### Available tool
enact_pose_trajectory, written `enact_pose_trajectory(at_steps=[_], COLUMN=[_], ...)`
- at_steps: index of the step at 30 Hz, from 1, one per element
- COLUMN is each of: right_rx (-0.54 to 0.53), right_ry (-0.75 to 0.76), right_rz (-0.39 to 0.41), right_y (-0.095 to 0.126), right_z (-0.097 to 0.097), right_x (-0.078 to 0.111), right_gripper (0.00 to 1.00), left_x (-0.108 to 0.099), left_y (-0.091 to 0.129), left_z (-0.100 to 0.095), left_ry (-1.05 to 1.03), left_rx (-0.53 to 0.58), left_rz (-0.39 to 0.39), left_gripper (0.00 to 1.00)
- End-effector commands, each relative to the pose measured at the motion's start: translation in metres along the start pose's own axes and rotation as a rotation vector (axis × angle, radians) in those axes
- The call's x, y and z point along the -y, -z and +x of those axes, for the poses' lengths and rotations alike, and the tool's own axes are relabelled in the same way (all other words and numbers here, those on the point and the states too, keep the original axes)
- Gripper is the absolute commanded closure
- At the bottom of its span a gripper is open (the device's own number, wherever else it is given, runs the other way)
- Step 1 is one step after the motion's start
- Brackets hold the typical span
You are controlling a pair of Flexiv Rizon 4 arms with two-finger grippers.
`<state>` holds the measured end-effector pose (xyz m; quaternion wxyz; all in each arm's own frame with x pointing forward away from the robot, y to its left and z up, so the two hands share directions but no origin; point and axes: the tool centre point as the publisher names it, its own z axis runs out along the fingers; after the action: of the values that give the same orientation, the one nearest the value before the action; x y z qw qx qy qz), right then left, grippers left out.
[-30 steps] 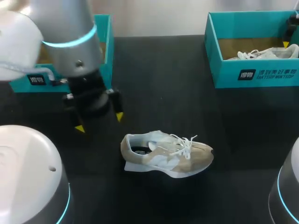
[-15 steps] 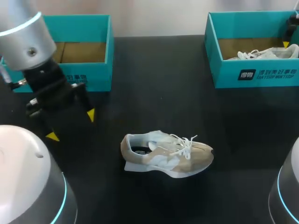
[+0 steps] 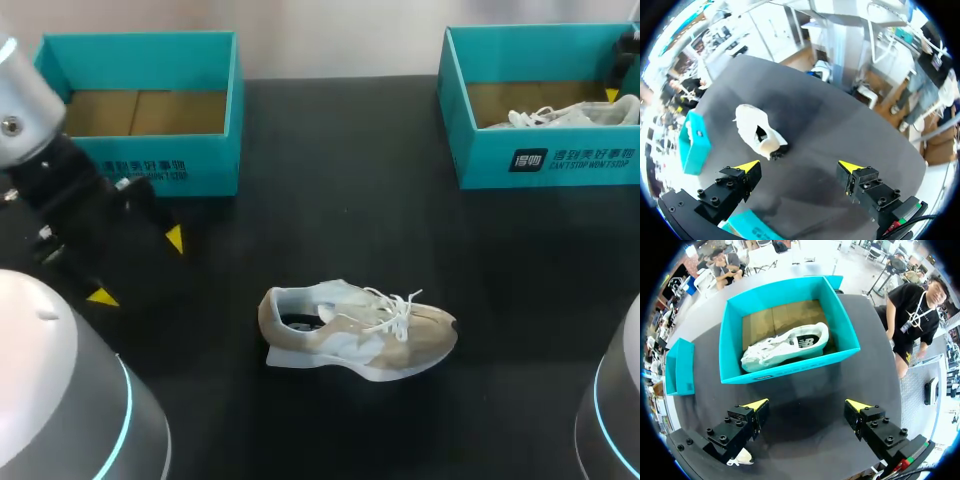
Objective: Take the shoe out of the shoebox, open the shoe tongue, remove and reinsert the insole, then place the shoe into the shoebox
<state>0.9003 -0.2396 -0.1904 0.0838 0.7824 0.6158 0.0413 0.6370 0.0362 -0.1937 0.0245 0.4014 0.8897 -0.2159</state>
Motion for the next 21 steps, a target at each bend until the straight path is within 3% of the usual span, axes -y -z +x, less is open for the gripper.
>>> enact_pose_trajectory(at_steps=[1, 5, 6, 8, 21], right_rx=[0.001, 0.001, 0.001, 0.001, 0.001], right_ry=[0.0, 0.0, 0.0, 0.0, 0.0], right_rz=[-0.001, -0.001, -0.001, -0.001, -0.001], right_y=[0.0, 0.0, 0.0, 0.0, 0.0], right_z=[0.0, 0.0, 0.0, 0.0, 0.0], right_x=[0.001, 0.001, 0.001, 0.001, 0.001], right_gripper=[0.0, 0.0, 0.0, 0.0, 0.0], left_x=[-0.031, -0.038, -0.039, -0.039, -0.039], left_y=[-0.015, -0.026, -0.029, -0.027, -0.027], left_z=[0.004, 0.004, 0.003, 0.001, 0.001], left_ry=[0.175, 0.248, 0.302, 0.343, 0.343], left_rx=[0.252, 0.322, 0.361, 0.318, 0.318], left_rz=[0.15, 0.203, 0.247, 0.364, 0.364], left_gripper=[0.0, 0.0, 0.0, 0.0, 0.0])
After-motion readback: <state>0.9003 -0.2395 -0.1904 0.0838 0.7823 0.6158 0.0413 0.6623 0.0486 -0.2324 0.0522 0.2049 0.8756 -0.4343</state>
